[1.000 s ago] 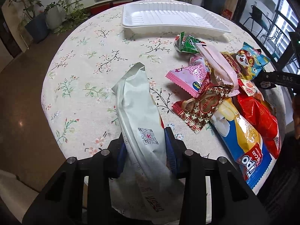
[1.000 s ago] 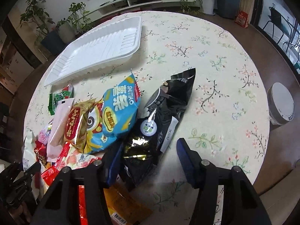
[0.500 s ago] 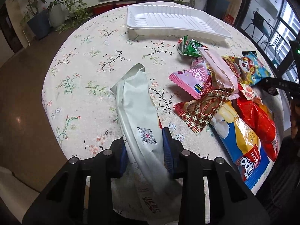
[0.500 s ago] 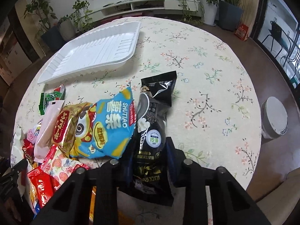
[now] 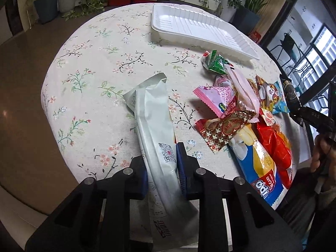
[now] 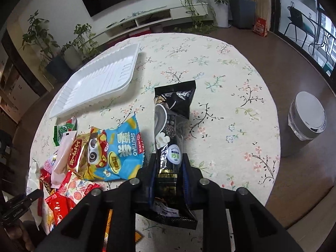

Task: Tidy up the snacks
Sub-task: 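Grasp the white-green packet with the left tool while the right tool grasps the black packet, then carry both packets into the white tray and open both tools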

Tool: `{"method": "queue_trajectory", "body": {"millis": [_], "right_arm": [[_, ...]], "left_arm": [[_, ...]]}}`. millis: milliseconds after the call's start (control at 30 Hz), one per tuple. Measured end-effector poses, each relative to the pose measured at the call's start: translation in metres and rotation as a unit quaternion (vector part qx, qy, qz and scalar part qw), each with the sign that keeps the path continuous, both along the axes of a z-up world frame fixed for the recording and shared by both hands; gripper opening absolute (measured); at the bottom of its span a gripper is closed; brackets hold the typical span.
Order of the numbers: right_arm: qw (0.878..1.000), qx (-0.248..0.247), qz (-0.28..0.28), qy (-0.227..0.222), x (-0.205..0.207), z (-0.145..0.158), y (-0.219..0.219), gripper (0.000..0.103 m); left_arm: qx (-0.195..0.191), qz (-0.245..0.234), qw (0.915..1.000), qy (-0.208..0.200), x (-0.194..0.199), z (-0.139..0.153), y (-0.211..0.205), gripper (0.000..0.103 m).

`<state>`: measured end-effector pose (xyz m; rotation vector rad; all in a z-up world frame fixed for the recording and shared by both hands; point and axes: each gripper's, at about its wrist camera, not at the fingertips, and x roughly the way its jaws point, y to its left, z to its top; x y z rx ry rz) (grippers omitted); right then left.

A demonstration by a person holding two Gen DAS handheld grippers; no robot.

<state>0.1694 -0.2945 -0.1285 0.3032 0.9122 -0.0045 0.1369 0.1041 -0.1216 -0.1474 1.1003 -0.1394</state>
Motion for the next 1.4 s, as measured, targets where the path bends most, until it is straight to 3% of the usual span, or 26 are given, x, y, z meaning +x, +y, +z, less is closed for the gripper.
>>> {"method": "queue_trajectory", "body": {"millis": [433, 800, 967, 1167, 1400], "right_arm": [[0.999, 0.026, -0.021, -0.040, -0.011, 0.011, -0.012, 0.023], [0.997, 0.040, -0.031, -0.058, -0.015, 0.020, -0.021, 0.023], [0.996, 0.043, -0.022, -0.078, -0.005, 0.045, -0.029, 0.023], [0.994, 0.051, 0.014, -0.098, 0.034, 0.081, -0.022, 0.023], [0.992, 0.028, 0.076, -0.099, 0.094, 0.108, 0.014, 0.023]], "left_arm": [[-0.040, 0.006, 0.9991, -0.012, -0.006, 0.005, 0.007, 0.019], [-0.061, 0.013, 0.9972, -0.040, -0.002, 0.032, 0.016, 0.019], [-0.054, 0.007, 0.9962, -0.068, 0.027, 0.062, 0.020, 0.019], [-0.022, -0.025, 0.9919, -0.123, 0.091, 0.108, 0.013, 0.019], [-0.005, -0.046, 0.9900, -0.133, 0.176, 0.134, -0.001, 0.019]]}}
